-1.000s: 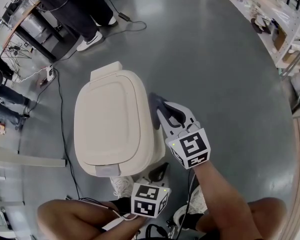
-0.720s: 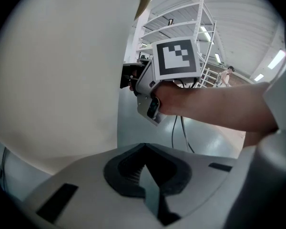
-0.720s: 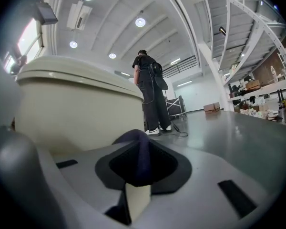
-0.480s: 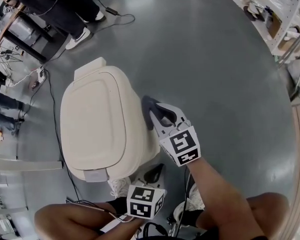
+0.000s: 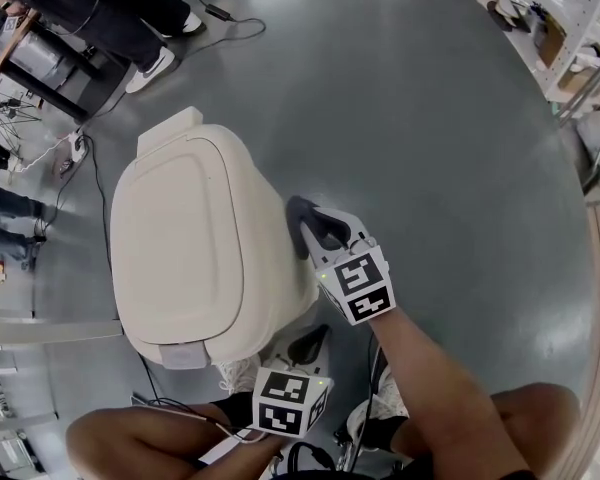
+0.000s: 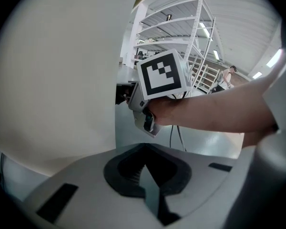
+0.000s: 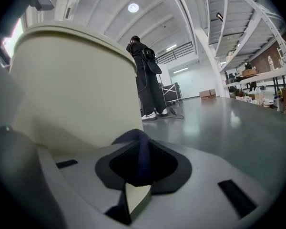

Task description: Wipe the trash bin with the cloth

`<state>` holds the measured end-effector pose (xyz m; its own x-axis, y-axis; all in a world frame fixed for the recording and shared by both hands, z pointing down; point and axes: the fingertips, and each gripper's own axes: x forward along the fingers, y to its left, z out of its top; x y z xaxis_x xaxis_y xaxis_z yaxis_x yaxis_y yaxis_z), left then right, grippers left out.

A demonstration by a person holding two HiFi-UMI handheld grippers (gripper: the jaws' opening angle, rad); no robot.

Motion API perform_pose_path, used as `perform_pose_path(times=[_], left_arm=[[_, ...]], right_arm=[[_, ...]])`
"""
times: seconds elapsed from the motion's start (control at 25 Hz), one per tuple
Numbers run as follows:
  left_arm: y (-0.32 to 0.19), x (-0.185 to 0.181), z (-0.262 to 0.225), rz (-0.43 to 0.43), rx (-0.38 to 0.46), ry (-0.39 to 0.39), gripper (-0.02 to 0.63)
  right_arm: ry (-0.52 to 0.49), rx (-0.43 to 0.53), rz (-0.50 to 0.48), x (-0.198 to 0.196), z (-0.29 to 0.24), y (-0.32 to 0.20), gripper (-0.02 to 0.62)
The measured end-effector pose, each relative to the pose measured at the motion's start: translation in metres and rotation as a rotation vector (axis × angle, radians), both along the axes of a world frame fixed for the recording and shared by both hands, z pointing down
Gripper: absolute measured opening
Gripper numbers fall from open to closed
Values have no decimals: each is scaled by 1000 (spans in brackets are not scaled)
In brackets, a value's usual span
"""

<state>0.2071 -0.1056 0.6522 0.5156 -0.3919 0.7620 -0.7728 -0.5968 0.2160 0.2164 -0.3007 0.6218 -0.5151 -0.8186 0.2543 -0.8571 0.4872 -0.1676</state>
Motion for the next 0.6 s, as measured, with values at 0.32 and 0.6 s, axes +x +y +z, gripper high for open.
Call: perform_pose_path(times=[0.32, 0.6], left_arm=[[0, -1, 5, 4, -13, 2, -3], [2, -2, 8, 9, -22, -8, -3]], right_arm=[[5, -99, 16, -2, 36, 1, 66], [-24, -165, 26, 0, 56, 4, 66]])
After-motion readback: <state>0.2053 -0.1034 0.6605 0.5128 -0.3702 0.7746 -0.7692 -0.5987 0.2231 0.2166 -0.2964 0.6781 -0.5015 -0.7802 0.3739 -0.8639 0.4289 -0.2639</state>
